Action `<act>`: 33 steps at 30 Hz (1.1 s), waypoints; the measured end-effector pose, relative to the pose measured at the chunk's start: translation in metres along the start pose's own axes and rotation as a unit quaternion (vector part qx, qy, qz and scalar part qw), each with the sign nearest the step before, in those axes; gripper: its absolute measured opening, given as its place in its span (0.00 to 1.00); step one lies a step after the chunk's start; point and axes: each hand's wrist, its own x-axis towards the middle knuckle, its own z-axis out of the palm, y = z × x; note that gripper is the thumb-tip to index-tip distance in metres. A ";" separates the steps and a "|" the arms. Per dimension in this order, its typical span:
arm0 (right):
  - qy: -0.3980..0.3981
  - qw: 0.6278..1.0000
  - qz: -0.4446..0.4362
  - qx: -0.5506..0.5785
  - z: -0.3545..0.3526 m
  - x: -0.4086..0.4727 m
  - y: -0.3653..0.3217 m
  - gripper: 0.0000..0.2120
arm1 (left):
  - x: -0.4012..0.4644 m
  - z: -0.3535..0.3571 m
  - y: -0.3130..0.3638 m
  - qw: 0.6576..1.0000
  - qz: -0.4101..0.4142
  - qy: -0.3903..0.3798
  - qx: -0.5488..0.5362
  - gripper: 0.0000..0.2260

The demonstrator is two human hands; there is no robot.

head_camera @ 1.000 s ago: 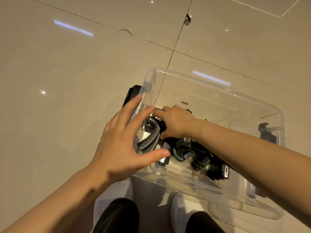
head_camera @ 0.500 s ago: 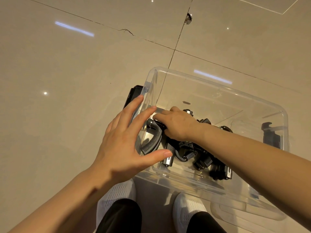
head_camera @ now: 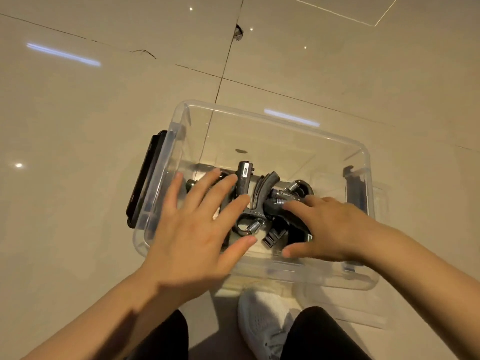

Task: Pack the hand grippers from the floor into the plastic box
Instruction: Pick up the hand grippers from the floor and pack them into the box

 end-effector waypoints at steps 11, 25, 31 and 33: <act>0.061 0.991 0.053 0.104 -0.013 0.003 -0.008 0.23 | -0.002 0.006 -0.002 0.999 -0.018 -0.031 0.029 0.26; 0.184 0.973 0.024 0.139 0.045 0.049 -0.030 0.38 | -0.006 0.009 -0.002 0.992 0.044 0.112 0.029 0.17; 0.164 0.985 0.040 0.022 0.036 0.061 -0.041 0.40 | -0.005 0.009 -0.001 0.992 0.048 0.110 0.042 0.17; 0.182 0.982 0.031 0.038 0.030 0.063 -0.039 0.33 | -0.005 0.008 0.000 0.992 0.046 0.110 0.038 0.16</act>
